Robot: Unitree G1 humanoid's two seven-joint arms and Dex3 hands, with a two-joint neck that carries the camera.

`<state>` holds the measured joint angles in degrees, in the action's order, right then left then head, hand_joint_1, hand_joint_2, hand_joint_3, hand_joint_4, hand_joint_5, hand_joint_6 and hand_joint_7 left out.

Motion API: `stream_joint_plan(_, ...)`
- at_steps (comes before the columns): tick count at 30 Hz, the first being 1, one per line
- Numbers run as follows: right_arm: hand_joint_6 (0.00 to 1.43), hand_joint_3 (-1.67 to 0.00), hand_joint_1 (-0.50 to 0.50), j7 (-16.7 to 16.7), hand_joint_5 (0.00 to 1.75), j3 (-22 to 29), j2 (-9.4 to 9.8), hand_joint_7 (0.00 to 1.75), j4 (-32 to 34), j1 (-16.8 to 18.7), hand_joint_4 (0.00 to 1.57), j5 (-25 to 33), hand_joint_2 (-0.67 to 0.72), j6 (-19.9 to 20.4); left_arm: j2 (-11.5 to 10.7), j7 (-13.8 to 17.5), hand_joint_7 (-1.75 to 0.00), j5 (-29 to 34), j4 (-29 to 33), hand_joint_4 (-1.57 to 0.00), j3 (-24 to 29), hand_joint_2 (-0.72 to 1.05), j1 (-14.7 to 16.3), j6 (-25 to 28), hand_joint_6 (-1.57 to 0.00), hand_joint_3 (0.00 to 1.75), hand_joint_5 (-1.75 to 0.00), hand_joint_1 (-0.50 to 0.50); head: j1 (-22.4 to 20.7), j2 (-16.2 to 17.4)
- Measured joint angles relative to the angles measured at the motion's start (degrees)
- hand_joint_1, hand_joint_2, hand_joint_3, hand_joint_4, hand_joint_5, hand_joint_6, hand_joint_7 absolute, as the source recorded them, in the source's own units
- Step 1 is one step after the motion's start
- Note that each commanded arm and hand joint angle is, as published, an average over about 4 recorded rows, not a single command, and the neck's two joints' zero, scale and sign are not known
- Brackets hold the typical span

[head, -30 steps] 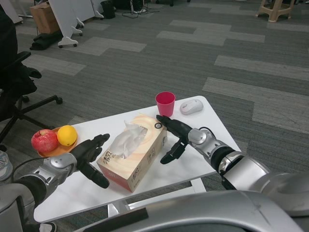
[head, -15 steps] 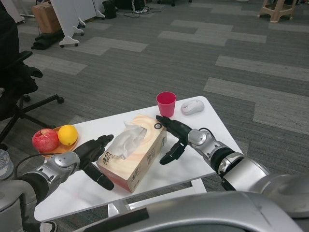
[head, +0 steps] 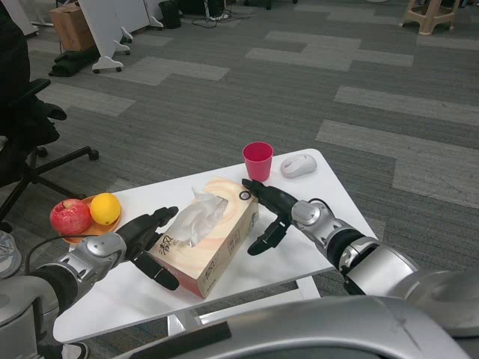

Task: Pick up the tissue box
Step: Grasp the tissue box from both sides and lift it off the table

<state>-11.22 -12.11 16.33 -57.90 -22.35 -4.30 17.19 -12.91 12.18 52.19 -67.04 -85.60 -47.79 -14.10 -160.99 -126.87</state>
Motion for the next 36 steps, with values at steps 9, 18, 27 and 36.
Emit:
stream_joint_plan(9,0.0,-0.56,0.15,-0.23,0.1,-0.01,0.0,0.0,0.62,0.24,0.0,0.0,-0.03,-0.01,0.01,-0.06,0.0,0.15,-0.04,-0.37,-0.01,0.34,0.0,0.0,0.0,0.04,0.0,0.5,0.0,0.08)
stream_joint_plan(18,0.0,-0.56,0.12,-0.52,0.12,0.18,-0.01,0.0,0.85,0.33,0.0,0.05,-0.03,-0.01,0.01,-0.07,0.0,0.38,-0.15,-0.37,-0.02,0.34,0.0,0.0,0.0,0.07,0.0,0.5,-0.12,0.12)
stream_joint_plan(27,0.0,-0.56,0.17,-0.96,0.17,1.34,0.0,0.0,1.51,0.68,0.0,0.09,-0.03,-0.01,0.04,-0.07,0.0,0.53,-0.19,-0.36,-0.02,0.34,-0.01,0.0,0.0,0.09,0.0,0.5,-0.36,0.18)
stream_joint_plan(36,0.0,-0.56,0.17,-2.01,0.19,2.39,0.62,0.0,6.86,5.03,0.0,0.17,-0.03,-0.2,0.19,-0.1,0.0,0.73,-0.32,-0.37,-0.03,0.34,-0.06,0.01,0.0,0.09,0.0,0.5,-0.32,0.38)
